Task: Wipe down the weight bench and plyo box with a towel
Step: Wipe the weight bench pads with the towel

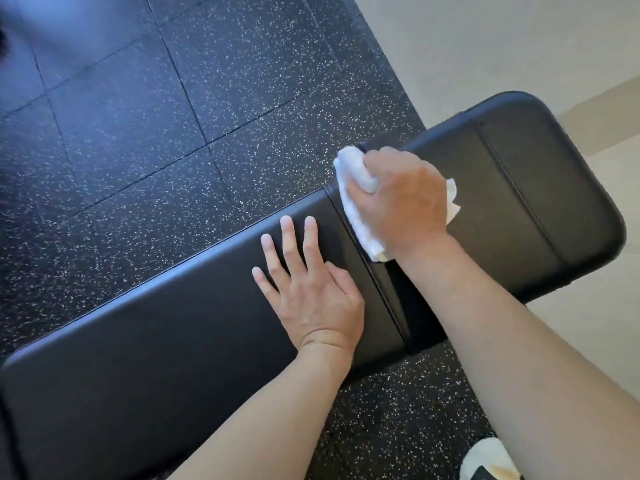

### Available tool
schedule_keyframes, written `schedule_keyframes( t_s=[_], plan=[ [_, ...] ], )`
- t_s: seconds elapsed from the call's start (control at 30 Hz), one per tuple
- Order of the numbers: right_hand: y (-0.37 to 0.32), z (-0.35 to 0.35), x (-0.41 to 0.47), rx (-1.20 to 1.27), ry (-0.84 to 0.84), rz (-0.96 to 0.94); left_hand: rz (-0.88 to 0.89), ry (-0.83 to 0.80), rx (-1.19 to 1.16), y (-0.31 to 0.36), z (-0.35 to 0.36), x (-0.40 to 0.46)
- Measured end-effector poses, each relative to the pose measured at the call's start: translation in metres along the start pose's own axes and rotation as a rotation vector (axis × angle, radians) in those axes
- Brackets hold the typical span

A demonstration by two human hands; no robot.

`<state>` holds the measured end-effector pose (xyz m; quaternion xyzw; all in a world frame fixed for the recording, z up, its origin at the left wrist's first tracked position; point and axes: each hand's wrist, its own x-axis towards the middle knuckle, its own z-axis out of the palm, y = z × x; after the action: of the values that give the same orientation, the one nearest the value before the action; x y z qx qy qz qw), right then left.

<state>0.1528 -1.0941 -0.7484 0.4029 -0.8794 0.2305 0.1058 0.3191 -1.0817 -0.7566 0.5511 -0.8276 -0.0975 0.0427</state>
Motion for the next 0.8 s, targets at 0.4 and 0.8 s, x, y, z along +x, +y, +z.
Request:
schedule_keyframes(
  t_s=[0.4,0.8],
  plan=[
    [0.05,-0.061,-0.146,-0.024,0.095,0.312,-0.003,-0.036,-0.027,-0.001,-0.001,0.001],
    [0.088,-0.066,-0.097,-0.015,0.278,0.492,0.014,-0.077,-0.008,0.003,-0.006,-0.001]
  ],
)
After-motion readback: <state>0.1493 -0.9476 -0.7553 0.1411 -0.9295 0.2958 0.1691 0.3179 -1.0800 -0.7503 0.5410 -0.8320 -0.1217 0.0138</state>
